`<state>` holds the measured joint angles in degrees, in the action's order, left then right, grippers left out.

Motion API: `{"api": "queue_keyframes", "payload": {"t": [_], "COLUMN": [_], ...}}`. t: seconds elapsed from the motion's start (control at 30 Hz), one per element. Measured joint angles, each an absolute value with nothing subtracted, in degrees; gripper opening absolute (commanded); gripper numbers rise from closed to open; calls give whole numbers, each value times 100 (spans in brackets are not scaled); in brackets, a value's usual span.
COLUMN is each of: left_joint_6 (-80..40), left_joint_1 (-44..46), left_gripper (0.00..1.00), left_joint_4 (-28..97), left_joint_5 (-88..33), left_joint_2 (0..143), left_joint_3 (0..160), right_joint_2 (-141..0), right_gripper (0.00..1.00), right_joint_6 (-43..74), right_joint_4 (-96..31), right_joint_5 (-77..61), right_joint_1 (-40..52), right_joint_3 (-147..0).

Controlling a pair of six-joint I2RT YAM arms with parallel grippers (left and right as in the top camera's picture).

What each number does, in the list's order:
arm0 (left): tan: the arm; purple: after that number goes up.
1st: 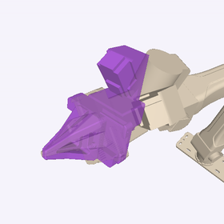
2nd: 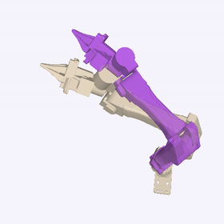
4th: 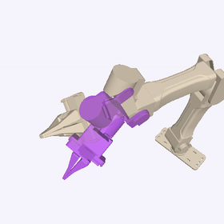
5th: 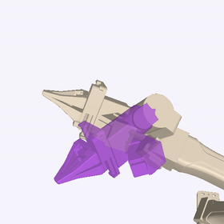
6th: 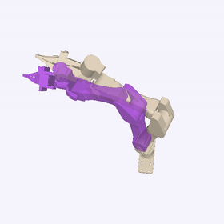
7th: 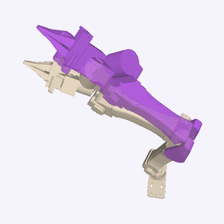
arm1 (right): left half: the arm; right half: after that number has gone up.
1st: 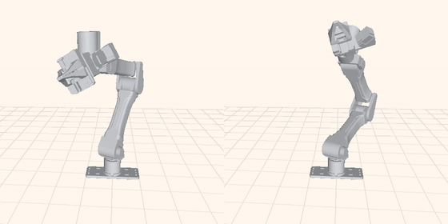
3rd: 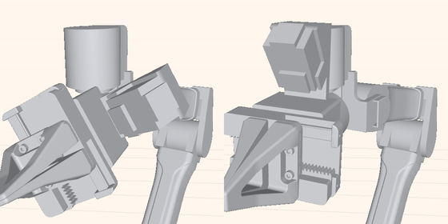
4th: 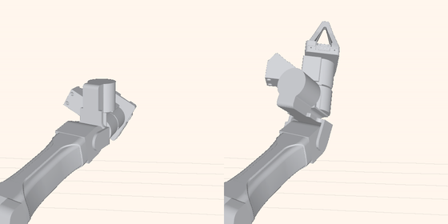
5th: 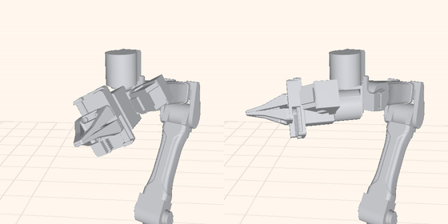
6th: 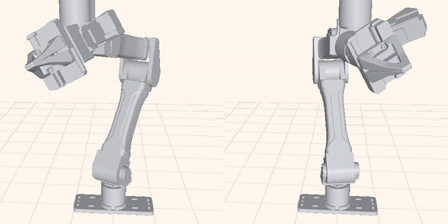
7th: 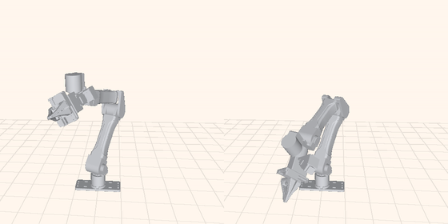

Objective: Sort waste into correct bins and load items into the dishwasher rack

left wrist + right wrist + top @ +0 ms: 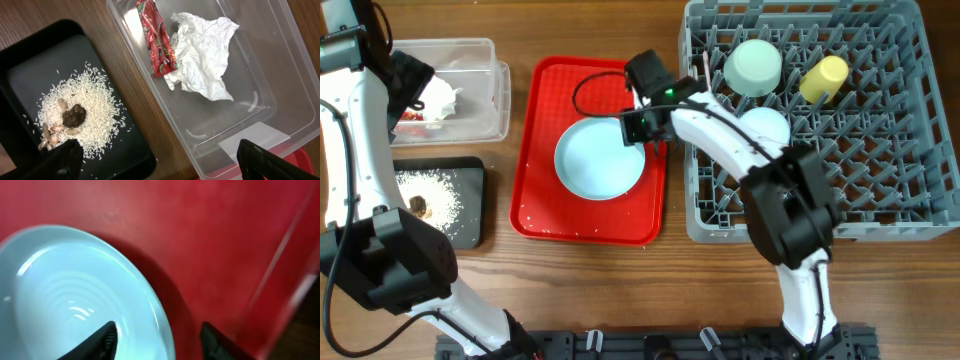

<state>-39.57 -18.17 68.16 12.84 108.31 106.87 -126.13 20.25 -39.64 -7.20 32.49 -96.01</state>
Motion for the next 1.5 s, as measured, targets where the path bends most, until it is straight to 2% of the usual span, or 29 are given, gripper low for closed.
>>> {"api": "queue_keyframes", "payload": {"t": [0.23,0.3,0.67,1.1,1.37,1.5], "left_joint_6": [-3957,-3957,-3957,-3957,-3957,-3957], "left_joint_1": [-1817,-1817,-1817,-1817,-1817,-1817], "left_gripper": [100,100,100,100,100,100], "left_joint_4": [6816,6818,6816,6816,6818,6818], "left_joint_5": [1284,1284,1284,1284,1284,1284], "left_joint_2": [10831,10831,10831,10831,10831,10831], "left_joint_3": [10687,10687,10687,10687,10687,10687], "right_joint_2": [-12818,-12818,-12816,-12554,-11032,-10377], "right_gripper": [45,36,4,4,4,4], "right_joint_6": [2025,2023,2104,2108,2108,2154], "right_joint_4": [-4029,-4075,-4397,-5225,-5196,-5164], "right_joint_5": [-644,-569,-401,-172,1232,2359], "right_joint_1": [3363,3361,3356,3076,2624,2445], "right_joint_3": [-9601,-9601,-9614,-10328,-10584,-10709]}}
